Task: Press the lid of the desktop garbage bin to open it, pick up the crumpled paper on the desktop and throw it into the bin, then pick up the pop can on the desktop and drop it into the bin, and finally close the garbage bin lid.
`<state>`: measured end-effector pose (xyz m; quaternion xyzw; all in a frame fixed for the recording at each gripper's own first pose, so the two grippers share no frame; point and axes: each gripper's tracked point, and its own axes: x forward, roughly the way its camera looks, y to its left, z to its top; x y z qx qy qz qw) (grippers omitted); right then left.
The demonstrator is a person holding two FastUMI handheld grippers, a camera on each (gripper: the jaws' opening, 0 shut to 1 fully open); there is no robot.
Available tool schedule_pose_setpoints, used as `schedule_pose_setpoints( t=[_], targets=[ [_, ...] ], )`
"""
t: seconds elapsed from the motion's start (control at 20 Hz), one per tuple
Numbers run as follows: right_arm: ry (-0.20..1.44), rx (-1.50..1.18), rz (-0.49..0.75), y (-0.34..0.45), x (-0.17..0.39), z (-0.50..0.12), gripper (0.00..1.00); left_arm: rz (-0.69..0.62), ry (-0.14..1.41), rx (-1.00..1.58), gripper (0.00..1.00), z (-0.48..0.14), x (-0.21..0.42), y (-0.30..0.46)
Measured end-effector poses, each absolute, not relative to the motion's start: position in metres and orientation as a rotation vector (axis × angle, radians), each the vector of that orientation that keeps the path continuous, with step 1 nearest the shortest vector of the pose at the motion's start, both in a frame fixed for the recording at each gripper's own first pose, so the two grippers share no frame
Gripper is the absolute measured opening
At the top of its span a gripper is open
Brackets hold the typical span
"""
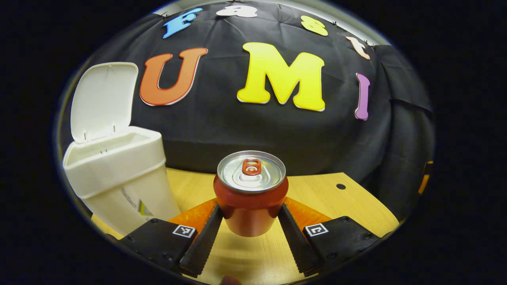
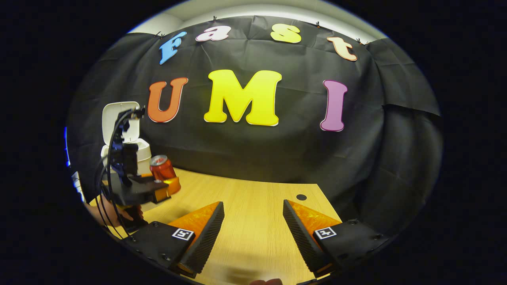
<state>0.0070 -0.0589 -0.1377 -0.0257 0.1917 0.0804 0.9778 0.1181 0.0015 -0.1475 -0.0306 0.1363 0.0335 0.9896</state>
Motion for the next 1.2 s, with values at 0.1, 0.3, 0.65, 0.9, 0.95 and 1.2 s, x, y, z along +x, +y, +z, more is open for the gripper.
schedule_pose_setpoints(
  t=[0.1,0.3,0.65,0.9,0.95,1.2],
  targets=[
    [0.371,-0.041,0.166,-0.054,0.005,-0.132,0.94,0.095,0.215,-0.071,0.84,-0.109,0.118,0.022],
    [0.358,-0.024,0.189,-0.041,0.005,-0.124,0.94,0.21,0.139,-0.025,0.85,-0.055,0.118,0.091],
    [0.344,-0.01,0.247,-0.01,0.001,-0.115,0.94,0.418,0.26,0.019,0.84,-0.057,0.093,0.204],
    [0.335,-0.006,0.255,-0.002,0.003,-0.111,0.94,0.459,0.349,0.04,0.87,-0.073,0.084,0.227],
    [0.337,-0.005,0.256,-0.001,0.003,-0.112,0.94,0.457,0.358,0.039,0.87,-0.077,0.083,0.227],
    [0.345,0.013,0.266,0.004,0.004,-0.111,0.94,0.499,0.317,0.036,0.95,-0.058,0.08,0.223]
  ],
)
